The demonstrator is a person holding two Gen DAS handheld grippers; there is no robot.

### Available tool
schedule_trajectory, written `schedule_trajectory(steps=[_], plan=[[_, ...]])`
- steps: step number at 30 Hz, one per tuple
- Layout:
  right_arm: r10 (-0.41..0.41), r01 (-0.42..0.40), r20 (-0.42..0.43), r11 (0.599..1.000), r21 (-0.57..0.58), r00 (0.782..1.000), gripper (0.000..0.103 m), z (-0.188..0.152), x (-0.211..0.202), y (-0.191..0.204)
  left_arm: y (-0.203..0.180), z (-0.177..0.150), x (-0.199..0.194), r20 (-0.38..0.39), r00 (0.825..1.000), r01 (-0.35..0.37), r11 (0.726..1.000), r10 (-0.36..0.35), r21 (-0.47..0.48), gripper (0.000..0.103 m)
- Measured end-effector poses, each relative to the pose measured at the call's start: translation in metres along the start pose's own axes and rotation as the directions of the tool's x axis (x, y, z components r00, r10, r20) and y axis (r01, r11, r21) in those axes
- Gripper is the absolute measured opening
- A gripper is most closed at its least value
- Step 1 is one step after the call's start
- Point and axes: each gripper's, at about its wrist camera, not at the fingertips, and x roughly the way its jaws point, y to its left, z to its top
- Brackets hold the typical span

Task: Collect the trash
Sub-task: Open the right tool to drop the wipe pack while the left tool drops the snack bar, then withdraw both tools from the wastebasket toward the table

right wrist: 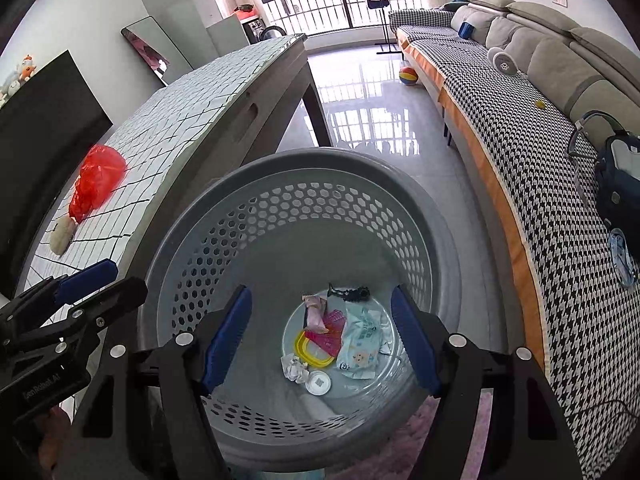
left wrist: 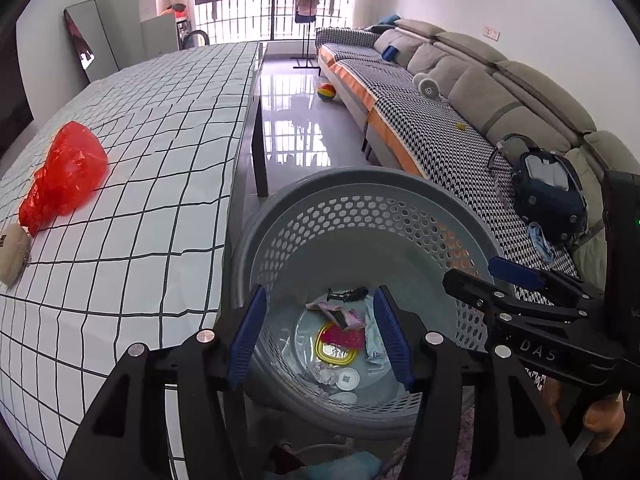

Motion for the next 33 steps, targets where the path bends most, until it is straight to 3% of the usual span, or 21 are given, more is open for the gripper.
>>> schedule_trajectory(steps=[21, 33], plan=[[0.013, -0.012, 0.037, 0.999, -0.032, 0.999, 0.069, -0.004, -0.021, 0.023, 0.028, -0.002, -0.033, 0.073, 0.996, -0.04, 0.998, 0.044, -0.057, 0.075], [0.027, -0.019, 0.072, 0.994, -0.106, 0.997, 0.069, -0.001, -0.034, 0.063, 0.085, 0.003, -0.08, 0.182, 0.971, -0.13, 0.981, 0.155, -0.141, 0.08]])
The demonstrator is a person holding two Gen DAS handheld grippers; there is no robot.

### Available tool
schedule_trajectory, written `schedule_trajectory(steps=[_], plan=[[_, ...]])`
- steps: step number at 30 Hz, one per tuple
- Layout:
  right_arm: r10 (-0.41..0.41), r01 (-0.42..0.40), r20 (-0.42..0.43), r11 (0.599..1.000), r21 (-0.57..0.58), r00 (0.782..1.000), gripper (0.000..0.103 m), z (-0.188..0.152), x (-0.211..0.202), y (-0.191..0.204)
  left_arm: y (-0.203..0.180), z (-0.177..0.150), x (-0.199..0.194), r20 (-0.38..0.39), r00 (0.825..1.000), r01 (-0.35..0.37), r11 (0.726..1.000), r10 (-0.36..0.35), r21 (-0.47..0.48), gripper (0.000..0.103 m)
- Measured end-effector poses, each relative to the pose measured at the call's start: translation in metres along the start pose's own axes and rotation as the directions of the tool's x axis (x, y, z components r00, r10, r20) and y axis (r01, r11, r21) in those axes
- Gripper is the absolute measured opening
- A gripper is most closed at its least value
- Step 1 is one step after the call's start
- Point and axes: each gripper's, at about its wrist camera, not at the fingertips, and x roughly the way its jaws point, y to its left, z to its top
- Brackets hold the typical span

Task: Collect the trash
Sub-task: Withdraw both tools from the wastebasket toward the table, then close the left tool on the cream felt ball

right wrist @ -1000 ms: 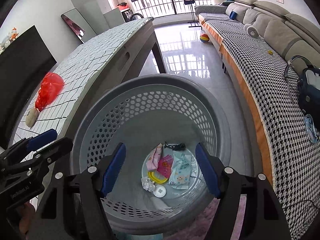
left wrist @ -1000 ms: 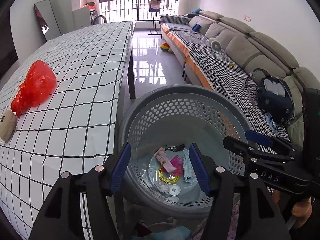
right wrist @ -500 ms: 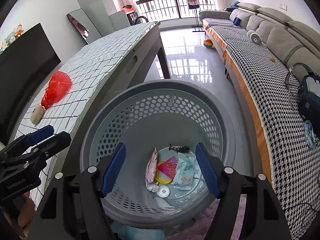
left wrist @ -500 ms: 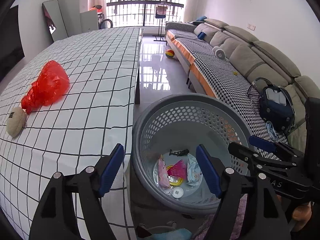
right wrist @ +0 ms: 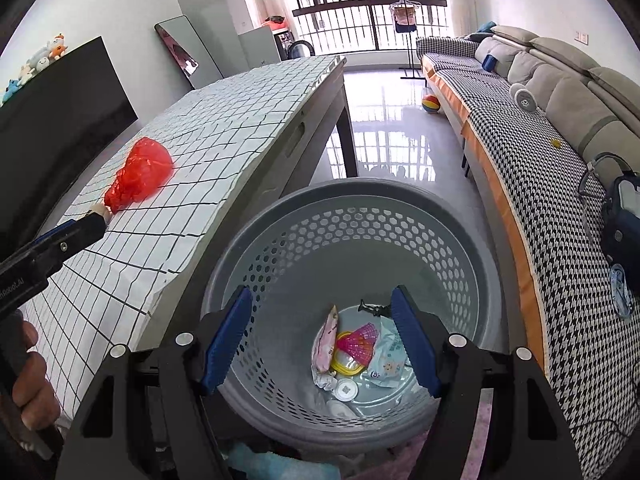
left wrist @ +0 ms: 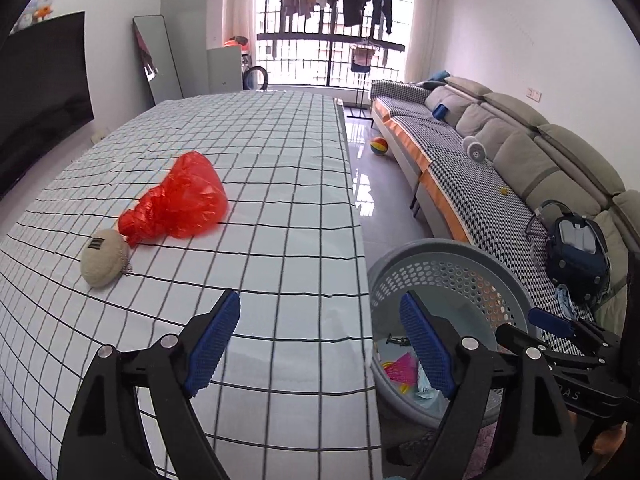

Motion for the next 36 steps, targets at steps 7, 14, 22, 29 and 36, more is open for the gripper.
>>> schedule_trajectory(steps=[7, 14, 22, 29, 36], plan=[[0.043, -0.041, 0.031, 0.998, -0.056, 0.999, 0.073, 0.009, -0.003, 0.034, 0.044, 0.003, -0.019, 0.052, 0.997, -0.056, 0.998, 0.057, -0.033, 0.084], [0.096, -0.092, 0.034, 0.989, -0.118, 0.995, 0.075, 0.02, 0.005, 0.078, 0.089, 0.0, -0.029, 0.069, 0.992, -0.096, 0.992, 0.102, -0.084, 0.087], [0.161, -0.155, 0.012, 0.968, -0.195, 0.987, 0.08, 0.038, 0.027, 0.136, 0.145, -0.004, -0.025, 0.057, 0.986, -0.145, 0.977, 0.156, -0.159, 0.087], [0.213, -0.207, -0.005, 0.946, -0.251, 0.977, 0.083, 0.054, 0.047, 0.18, 0.186, -0.004, -0.012, 0.019, 0.978, -0.201, 0.958, 0.209, -0.204, 0.087], [0.234, -0.228, -0.012, 0.93, -0.29, 0.972, 0.086, 0.068, 0.062, 0.209, 0.213, 0.001, 0.008, -0.046, 0.973, -0.232, 0.947, 0.228, -0.222, 0.089]])
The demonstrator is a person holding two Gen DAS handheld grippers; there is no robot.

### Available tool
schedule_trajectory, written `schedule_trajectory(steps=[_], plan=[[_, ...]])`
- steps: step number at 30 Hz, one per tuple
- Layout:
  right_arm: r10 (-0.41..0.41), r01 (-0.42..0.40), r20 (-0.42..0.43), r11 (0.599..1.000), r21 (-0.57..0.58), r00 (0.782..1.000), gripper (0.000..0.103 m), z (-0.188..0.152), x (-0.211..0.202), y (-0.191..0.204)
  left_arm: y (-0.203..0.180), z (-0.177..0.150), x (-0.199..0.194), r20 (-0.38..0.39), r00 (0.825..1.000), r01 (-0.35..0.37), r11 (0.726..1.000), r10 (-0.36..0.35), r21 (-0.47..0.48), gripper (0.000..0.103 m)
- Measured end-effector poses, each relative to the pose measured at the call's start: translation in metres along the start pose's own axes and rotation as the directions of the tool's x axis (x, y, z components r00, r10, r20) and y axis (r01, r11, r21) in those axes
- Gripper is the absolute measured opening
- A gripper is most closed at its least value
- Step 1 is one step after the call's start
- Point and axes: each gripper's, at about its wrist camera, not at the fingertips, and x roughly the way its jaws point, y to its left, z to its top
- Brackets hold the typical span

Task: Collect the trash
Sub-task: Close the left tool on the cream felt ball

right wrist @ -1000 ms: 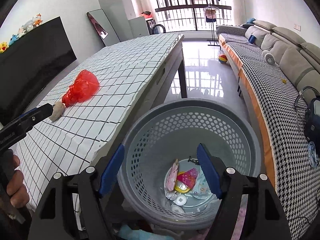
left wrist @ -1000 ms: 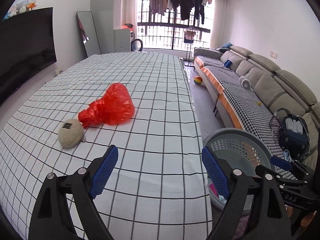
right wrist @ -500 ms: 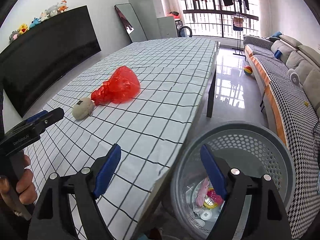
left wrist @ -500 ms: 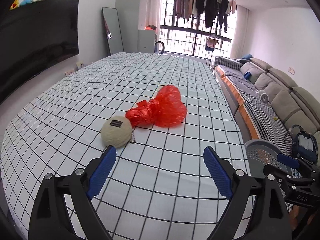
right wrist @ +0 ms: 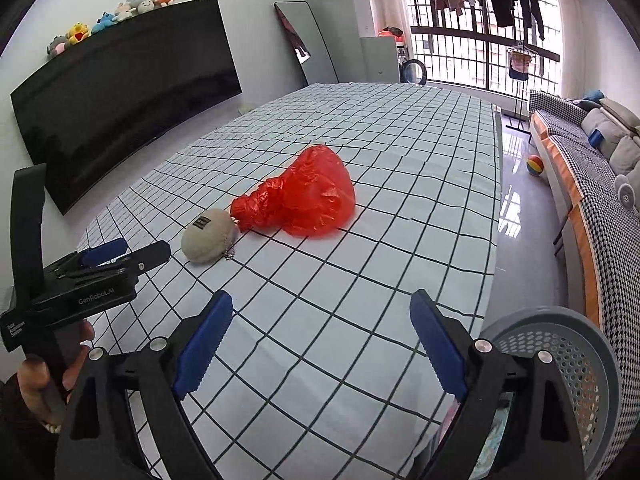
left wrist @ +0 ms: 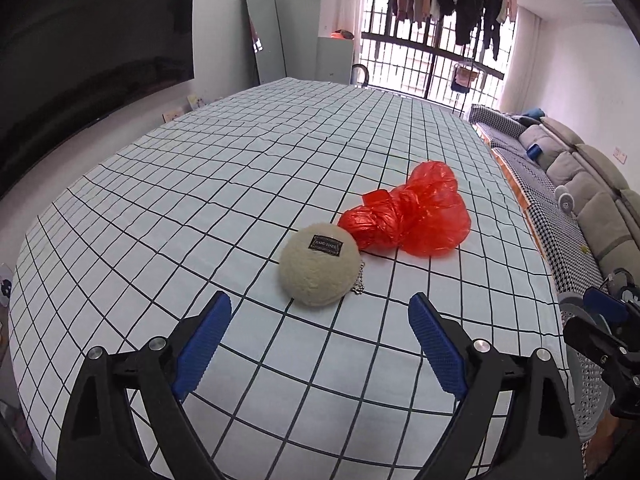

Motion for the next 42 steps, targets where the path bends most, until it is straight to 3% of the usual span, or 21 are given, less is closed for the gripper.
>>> schedule_trajectory(steps=[9, 22, 26, 30, 34, 36, 42], plan=[[0.02, -0.021, -0.041, 1.0, -0.005, 0.999, 0.087, 0.008, 0.02, -0.002, 0.001, 0.016, 0.041, -0.086, 0.996, 0.0, 1.0, 0.001, 0.005, 0.09], [0.014, -0.013, -0.063, 1.0, 0.022, 0.998, 0.087, 0.004, 0.026, -0.014, -0.001, 0.024, 0.093, -0.143, 0.989, -0.035, 0.999, 0.038, 0.019, 0.089], [0.01, -0.009, -0.07, 1.0, 0.02, 0.997, 0.087, 0.001, 0.029, -0.011, 0.003, 0.021, 0.099, -0.163, 0.987, -0.007, 1.0, 0.008, 0.007, 0.067], [0.0, 0.002, -0.078, 1.0, 0.015, 0.997, 0.087, 0.001, 0.033, -0.008, 0.005, 0.022, 0.095, -0.152, 0.988, -0.014, 1.0, 0.014, 0.001, 0.06], [-0.015, 0.016, -0.08, 1.0, 0.016, 0.997, 0.087, 0.003, 0.036, -0.006, 0.009, 0.025, 0.078, -0.075, 0.993, -0.096, 0.995, 0.096, 0.004, 0.059], [-0.021, 0.022, -0.078, 1.0, 0.018, 0.997, 0.087, 0.005, 0.039, -0.004, 0.011, 0.028, 0.07, -0.044, 0.994, -0.105, 0.994, 0.104, -0.005, 0.059], [-0.038, 0.039, -0.061, 0.999, 0.005, 0.997, 0.087, 0.027, 0.05, 0.005, 0.019, 0.034, 0.059, -0.005, 0.986, -0.165, 0.986, 0.164, -0.023, 0.059]])
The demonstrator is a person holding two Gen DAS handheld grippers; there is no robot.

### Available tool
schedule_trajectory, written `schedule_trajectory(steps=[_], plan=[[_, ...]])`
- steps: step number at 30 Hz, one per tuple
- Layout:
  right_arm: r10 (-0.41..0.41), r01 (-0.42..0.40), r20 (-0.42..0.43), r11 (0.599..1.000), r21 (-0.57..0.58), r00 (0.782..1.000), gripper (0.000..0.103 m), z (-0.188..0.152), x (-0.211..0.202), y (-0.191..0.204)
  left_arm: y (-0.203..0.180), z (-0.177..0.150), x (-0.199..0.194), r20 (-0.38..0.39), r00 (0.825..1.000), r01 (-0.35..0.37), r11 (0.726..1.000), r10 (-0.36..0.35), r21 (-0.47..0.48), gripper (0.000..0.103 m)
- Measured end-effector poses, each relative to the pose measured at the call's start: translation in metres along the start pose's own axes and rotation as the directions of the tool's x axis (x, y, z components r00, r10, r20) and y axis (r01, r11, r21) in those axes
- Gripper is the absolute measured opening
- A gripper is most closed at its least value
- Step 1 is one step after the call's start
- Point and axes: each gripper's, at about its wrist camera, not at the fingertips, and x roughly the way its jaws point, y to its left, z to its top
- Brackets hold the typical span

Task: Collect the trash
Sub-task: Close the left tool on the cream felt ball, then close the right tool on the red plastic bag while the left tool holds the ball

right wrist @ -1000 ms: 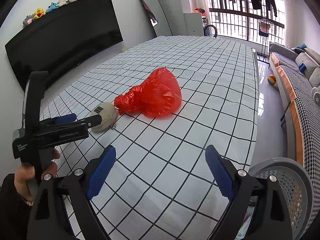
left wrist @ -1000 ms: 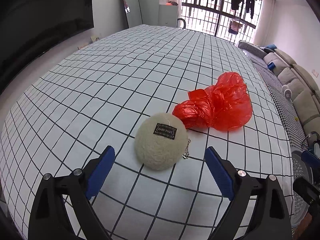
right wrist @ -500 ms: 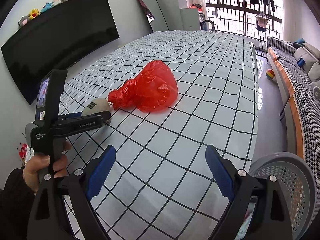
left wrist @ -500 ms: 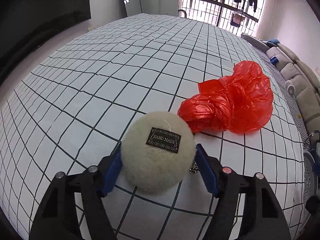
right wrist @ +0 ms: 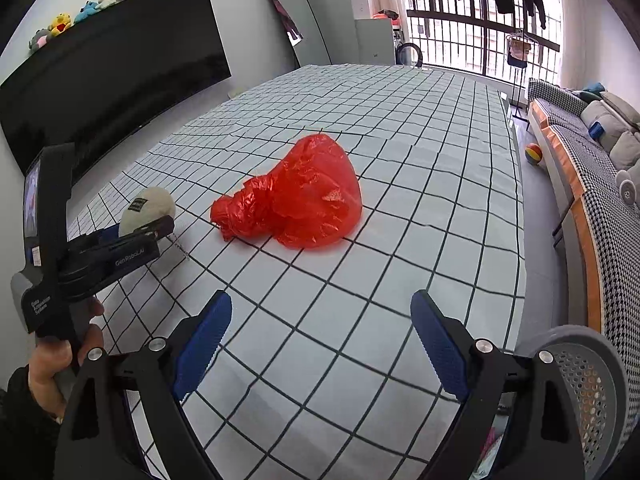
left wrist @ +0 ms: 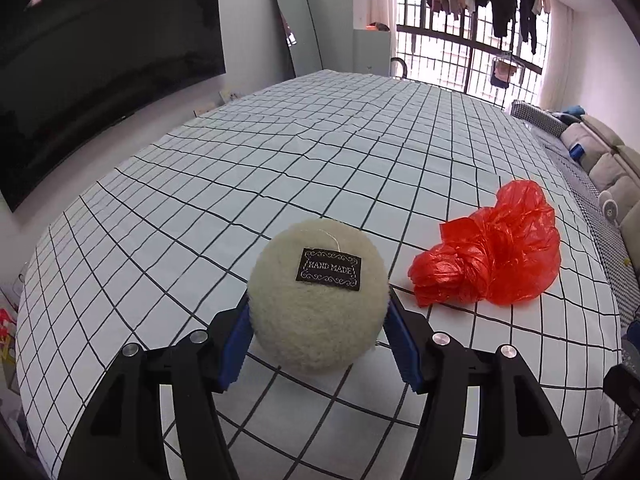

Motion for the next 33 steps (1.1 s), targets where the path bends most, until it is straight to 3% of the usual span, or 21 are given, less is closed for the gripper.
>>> schedule_trajectory(steps=[16, 24, 33], plan=[[-0.033, 0.028, -0.075, 0.997, -0.068, 0.997, 0.087, 0.089, 0.083, 0.035, 0.026, 0.006, 0.006, 0.0, 1.0, -0.019, 0.997, 0.019, -0.075, 0.059], [-0.058, 0.04, -0.162, 0.993, -0.107, 0.985, 0.087, 0.09, 0.127, 0.047, 0.043, 0.006, 0.013, -0.031, 0.999, -0.026, 0.991, 0.022, -0.131, 0.059], [-0.043, 0.028, -0.144, 0.994, -0.102, 0.989, 0.082, 0.083, 0.133, 0.047, 0.046, 0.007, 0.014, -0.037, 0.999, -0.014, 0.99, 0.009, -0.137, 0.059]])
